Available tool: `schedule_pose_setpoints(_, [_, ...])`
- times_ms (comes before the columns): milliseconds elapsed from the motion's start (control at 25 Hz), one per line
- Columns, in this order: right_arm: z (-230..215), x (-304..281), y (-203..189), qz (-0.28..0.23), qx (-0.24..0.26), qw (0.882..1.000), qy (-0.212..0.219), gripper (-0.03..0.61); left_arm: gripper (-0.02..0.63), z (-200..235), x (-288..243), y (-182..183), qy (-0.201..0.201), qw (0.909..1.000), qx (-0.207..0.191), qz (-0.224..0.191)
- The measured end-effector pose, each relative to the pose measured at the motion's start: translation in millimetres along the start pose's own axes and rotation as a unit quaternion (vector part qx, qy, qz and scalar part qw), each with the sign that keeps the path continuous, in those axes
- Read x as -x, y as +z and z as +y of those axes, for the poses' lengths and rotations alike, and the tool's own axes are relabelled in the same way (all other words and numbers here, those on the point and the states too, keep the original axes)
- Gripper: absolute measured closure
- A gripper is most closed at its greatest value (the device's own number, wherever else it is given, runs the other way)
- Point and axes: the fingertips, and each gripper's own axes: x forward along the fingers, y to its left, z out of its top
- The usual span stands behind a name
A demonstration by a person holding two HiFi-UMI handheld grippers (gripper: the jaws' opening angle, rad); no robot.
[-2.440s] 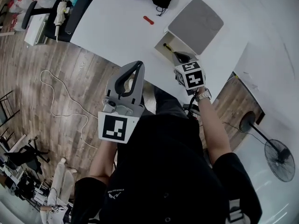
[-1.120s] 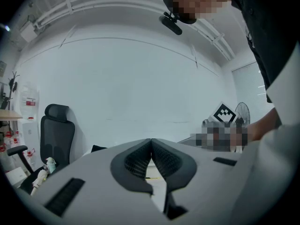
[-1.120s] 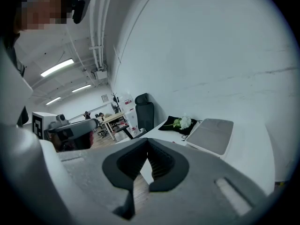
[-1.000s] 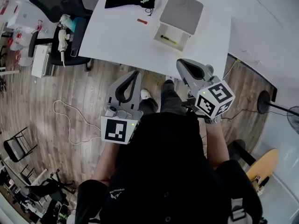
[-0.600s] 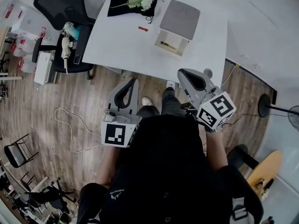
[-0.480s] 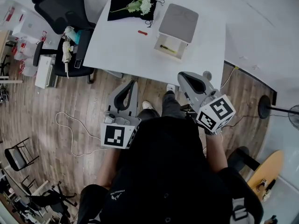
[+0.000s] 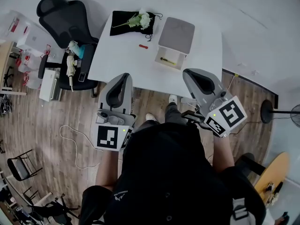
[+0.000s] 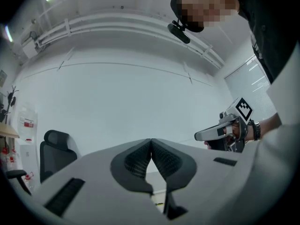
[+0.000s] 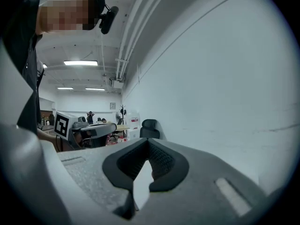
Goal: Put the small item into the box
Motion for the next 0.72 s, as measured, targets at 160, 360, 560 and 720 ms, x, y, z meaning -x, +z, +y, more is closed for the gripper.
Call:
schedule_pose_setpoints(160, [0.6, 4.4, 34.9, -0.029, 0.018, 0.999, -0.001, 0.574, 0.609, 2.2, -3.3, 37.7, -0.007, 0.9992, -0.026, -0.031])
schedule_pose_setpoints(360, [10.3, 12.0, 67.5, -0.051, 0.021, 0.998, 0.011, 0.574, 0.609, 3.6, 1.9, 63.3, -0.011, 0.998, -0.042, -0.047])
schedule_pose_setpoints(560, [12.7, 13.6, 73.5, -0.057, 0.04, 0.998, 0.009, 0.574, 0.609, 4.6, 1.2, 55.2, -0.007, 0.9985, -0.036, -0.041])
schedule_pose_setpoints(720, [16.7, 2.5, 60.5, -0.044, 0.033, 0.998, 0.019, 0.574, 0.608, 4.5, -0.1, 46.1, -0.006, 0.9991, -0.026, -0.033])
